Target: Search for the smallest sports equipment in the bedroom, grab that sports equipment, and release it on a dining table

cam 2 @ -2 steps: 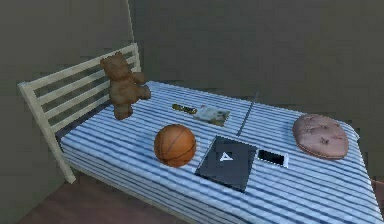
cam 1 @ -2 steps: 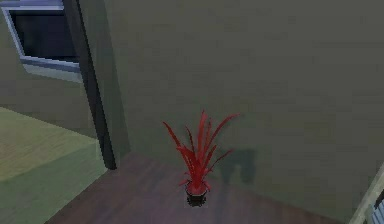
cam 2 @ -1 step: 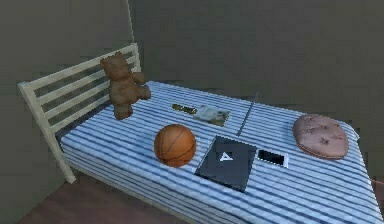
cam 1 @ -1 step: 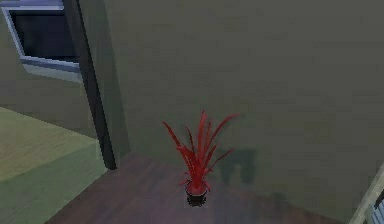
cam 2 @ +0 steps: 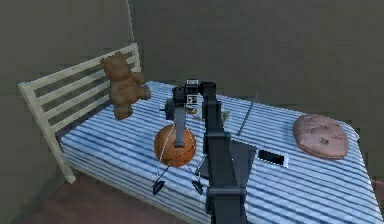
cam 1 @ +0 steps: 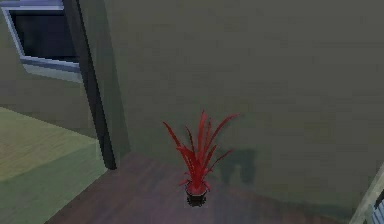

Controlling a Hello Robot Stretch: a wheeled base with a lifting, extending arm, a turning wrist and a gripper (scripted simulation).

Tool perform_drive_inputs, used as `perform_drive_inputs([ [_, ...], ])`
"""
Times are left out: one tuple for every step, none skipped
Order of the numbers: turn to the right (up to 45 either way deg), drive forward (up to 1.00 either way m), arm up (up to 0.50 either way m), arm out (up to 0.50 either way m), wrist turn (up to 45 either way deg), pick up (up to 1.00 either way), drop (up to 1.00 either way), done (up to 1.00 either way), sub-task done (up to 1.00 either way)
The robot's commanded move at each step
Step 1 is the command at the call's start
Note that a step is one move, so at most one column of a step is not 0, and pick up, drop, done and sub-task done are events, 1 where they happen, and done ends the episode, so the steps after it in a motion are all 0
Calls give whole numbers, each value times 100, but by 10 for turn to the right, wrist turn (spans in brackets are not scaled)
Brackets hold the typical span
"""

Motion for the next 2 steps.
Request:
perform_drive_inputs([
  [0, 0, 0, 0, 450, 0, 0, 0, 0],
  [0, 0, 0, 0, 450, 0, 0, 0, 0],
])
